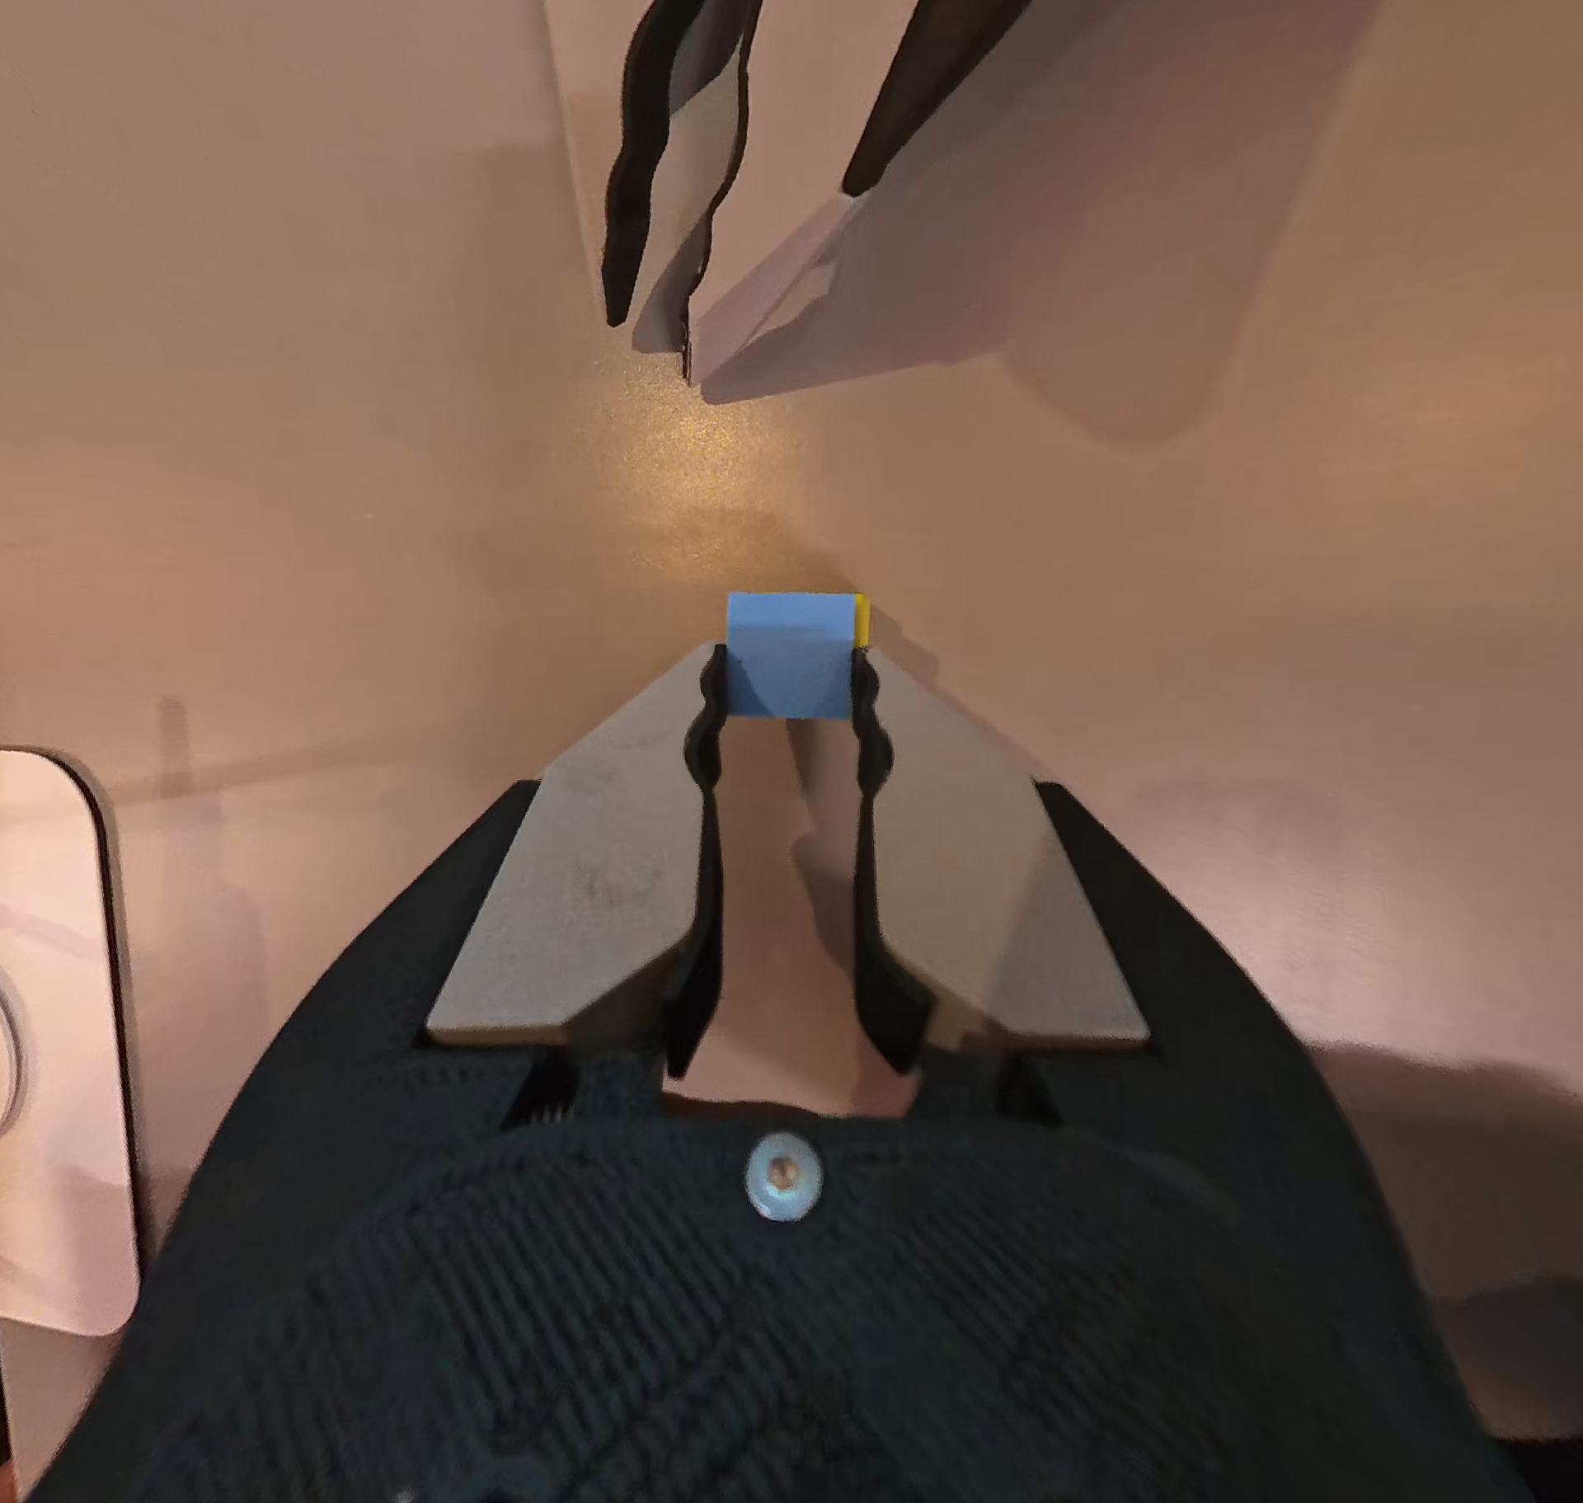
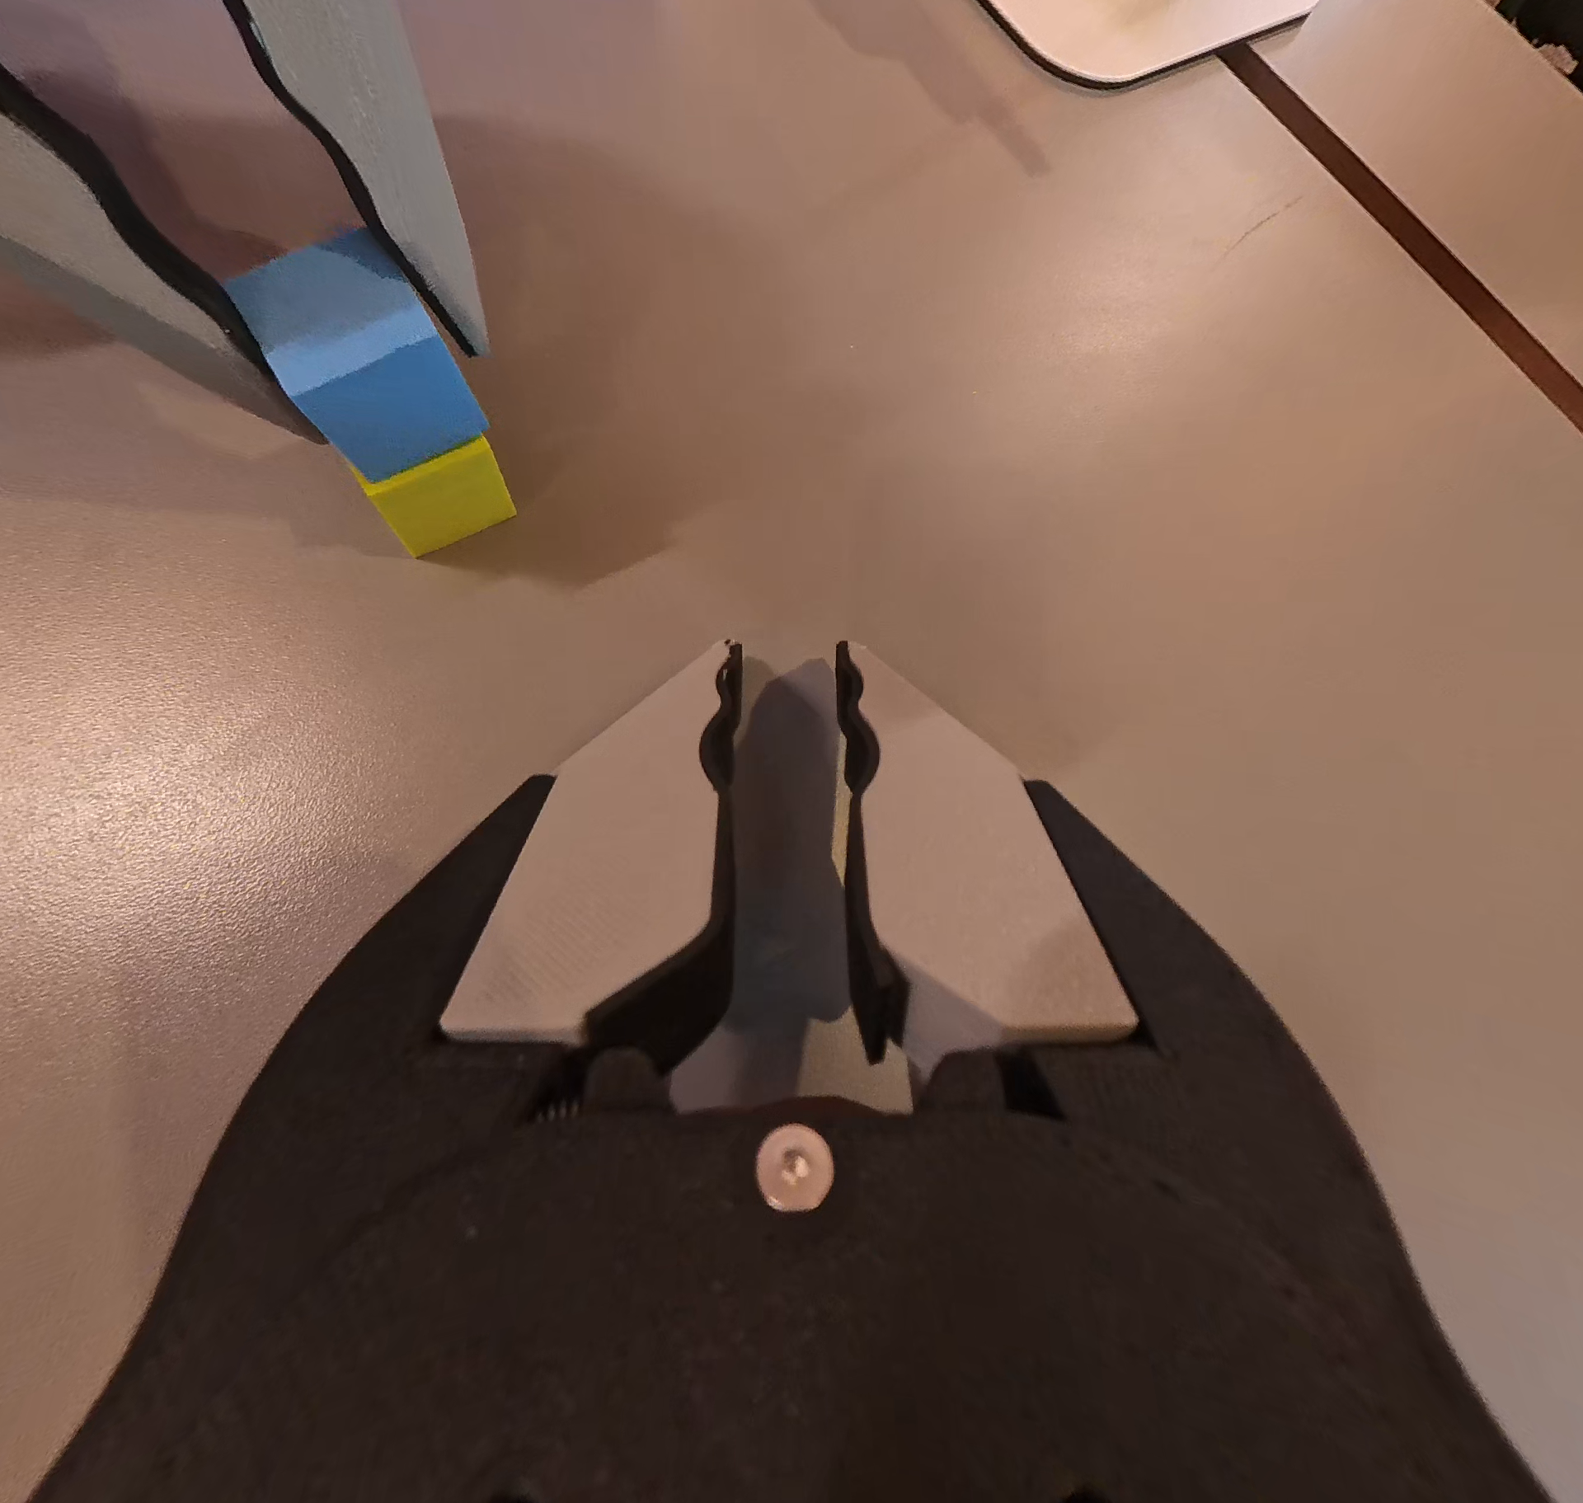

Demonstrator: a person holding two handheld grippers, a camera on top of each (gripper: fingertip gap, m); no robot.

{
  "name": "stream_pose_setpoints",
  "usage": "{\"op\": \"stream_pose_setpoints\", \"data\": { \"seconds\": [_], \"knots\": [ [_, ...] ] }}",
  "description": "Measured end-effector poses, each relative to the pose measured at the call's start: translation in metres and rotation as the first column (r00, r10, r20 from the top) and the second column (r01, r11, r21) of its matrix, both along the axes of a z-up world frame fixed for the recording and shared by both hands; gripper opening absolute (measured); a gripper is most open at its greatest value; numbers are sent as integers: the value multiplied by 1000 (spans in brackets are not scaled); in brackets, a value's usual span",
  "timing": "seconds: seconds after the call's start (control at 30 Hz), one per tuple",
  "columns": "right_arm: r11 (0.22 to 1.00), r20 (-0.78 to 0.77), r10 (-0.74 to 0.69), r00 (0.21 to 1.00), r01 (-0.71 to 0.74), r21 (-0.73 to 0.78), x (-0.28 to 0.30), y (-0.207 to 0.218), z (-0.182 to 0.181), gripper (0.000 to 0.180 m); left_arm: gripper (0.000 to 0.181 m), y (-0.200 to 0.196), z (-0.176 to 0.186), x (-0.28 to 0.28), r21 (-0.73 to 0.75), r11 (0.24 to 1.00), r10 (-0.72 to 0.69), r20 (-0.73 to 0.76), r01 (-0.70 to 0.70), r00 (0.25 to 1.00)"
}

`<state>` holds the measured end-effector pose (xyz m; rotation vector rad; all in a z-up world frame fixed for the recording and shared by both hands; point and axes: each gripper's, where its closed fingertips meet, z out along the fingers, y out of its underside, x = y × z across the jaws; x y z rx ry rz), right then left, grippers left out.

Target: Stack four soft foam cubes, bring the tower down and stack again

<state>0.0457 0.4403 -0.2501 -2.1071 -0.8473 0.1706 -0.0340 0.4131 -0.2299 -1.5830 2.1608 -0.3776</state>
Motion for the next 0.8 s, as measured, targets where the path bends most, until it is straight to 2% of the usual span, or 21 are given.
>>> {"op": "stream_pose_setpoints", "data": {
  "seconds": [0.17,0.23,0.3,0.43,0.57,0.67,0.8],
  "knots": [
    [1000,1,1,1000,-1,0,0,0,0,19,27,1,-1,1,-3,1000,4,6,-4,1000],
    [1000,0,0,1000,0,0,0,0,0,19,35,2,-1,3,6,1000,15,20,-15,1000],
    [1000,0,0,1000,0,1,0,0,0,19,50,0,2,4,-8,1000,18,36,-18,999],
    [1000,1,0,1000,0,0,0,0,0,19,59,-1,10,3,-26,999,38,88,-36,995],
    [1000,1,0,1000,0,-3,0,0,-1,19,63,2,41,-1,-39,996,85,216,-78,973],
    [1000,2,1,1000,-1,-2,0,0,-1,19,64,10,81,-13,-28,990,138,344,-137,929],
    [1000,2,1,1000,-1,-4,-1,0,-1,19,60,35,135,-61,14,969,213,454,-246,865]
  ]
}}
